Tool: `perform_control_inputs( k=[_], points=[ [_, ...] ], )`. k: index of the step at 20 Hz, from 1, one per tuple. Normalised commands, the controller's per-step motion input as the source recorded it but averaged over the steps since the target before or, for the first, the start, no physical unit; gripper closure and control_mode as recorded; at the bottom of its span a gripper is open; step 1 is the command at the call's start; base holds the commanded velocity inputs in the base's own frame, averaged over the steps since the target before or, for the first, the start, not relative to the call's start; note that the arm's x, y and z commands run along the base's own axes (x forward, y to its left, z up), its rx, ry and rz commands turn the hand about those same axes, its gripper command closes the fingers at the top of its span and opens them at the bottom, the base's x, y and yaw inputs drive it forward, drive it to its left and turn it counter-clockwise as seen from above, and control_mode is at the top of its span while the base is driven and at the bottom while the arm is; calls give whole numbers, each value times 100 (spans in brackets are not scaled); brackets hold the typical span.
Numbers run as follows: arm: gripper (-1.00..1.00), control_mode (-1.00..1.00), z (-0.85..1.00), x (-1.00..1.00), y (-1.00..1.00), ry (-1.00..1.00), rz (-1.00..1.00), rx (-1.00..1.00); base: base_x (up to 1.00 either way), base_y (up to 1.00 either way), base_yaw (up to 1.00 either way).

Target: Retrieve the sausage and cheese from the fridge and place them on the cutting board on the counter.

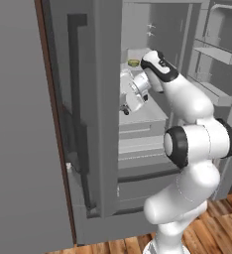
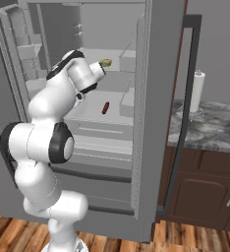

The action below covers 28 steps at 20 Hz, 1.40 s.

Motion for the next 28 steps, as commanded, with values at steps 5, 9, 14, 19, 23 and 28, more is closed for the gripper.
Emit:
perform_control_inputs(
  k=[5,9,14,19,23,28],
  points=[
    [-100,-100,1,-99,67,-15,14,0,0,0,0],
    [-100,-100,26,-53,72,-8,1,0,0,0,0],
    [-100,-100,19,-31,-12,-2,-1,-5,0,0,0],
    [-100,-100,-12,-21,-100,0,-15,-29,0,0,0],
    [-100,-100,-35,2,-66,-7,0,-16,0,0,0],
    [-100,-100,14,-16,-44,-14,-14,-39,0,0,0]
  ],
)
